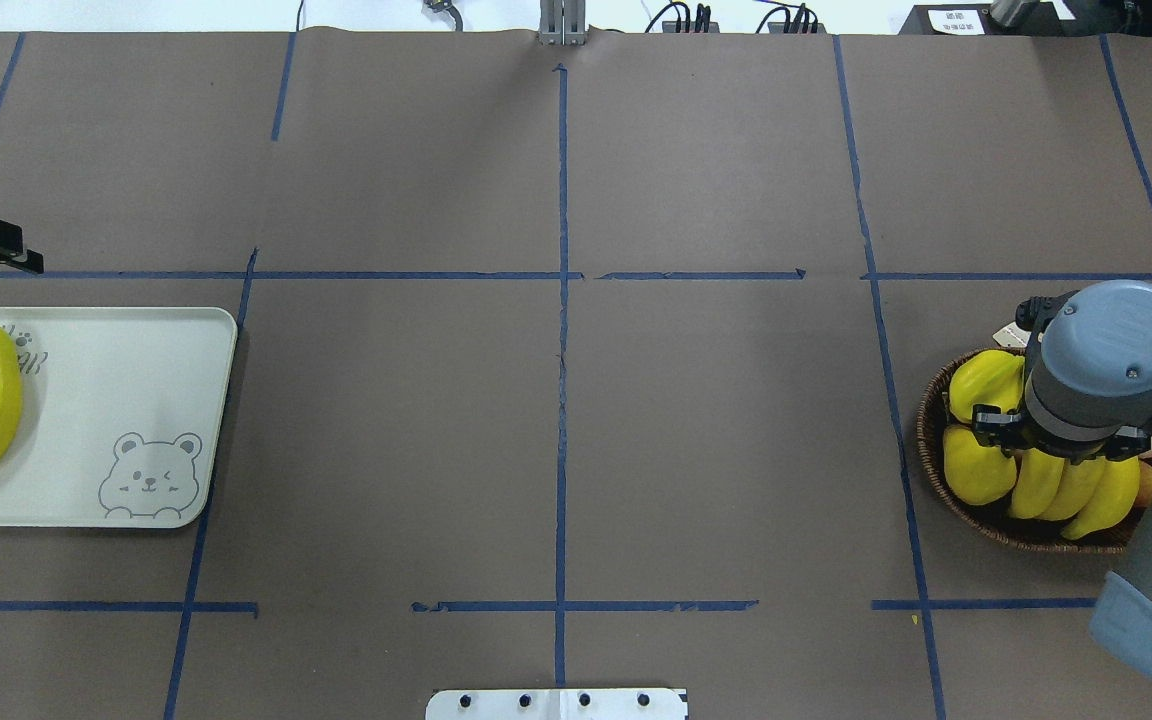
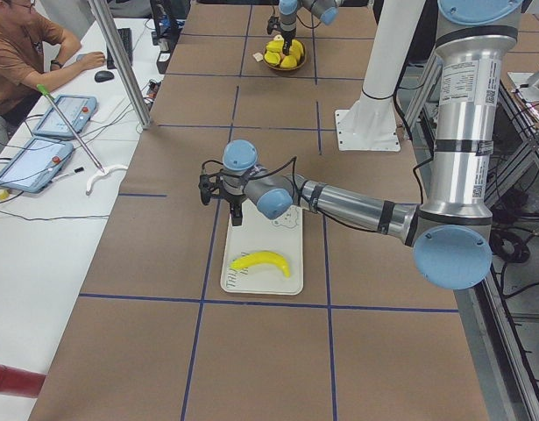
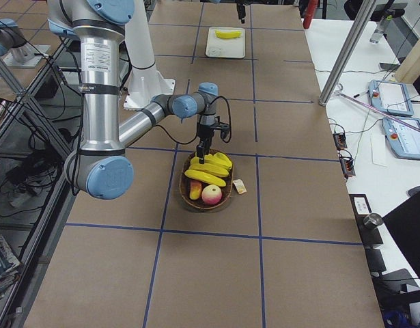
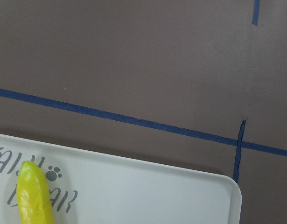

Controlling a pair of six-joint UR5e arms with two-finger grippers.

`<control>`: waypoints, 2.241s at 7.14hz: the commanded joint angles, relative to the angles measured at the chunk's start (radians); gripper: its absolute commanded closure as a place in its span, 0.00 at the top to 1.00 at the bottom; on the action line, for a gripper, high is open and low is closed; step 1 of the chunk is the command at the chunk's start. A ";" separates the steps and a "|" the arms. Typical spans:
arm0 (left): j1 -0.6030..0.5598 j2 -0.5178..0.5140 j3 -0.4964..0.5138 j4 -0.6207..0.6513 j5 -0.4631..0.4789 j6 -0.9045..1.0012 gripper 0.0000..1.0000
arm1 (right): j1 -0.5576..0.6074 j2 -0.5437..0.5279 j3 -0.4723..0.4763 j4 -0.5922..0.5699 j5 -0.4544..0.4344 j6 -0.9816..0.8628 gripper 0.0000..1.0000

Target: Transfer all bananas from basket to plate

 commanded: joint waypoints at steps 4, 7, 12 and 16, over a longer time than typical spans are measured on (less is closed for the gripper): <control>-0.002 0.002 -0.004 0.000 0.002 -0.002 0.99 | 0.042 0.017 0.055 -0.082 0.007 -0.017 0.01; -0.002 0.003 -0.005 0.000 -0.001 -0.005 0.99 | 0.197 0.173 0.188 -0.419 0.023 -0.231 0.01; 0.028 -0.084 -0.005 -0.012 -0.057 -0.037 0.99 | 0.097 0.517 0.139 -0.209 0.233 -0.228 0.00; 0.161 -0.293 -0.013 -0.224 -0.093 -0.592 0.99 | -0.086 0.529 -0.070 0.495 0.225 0.064 0.00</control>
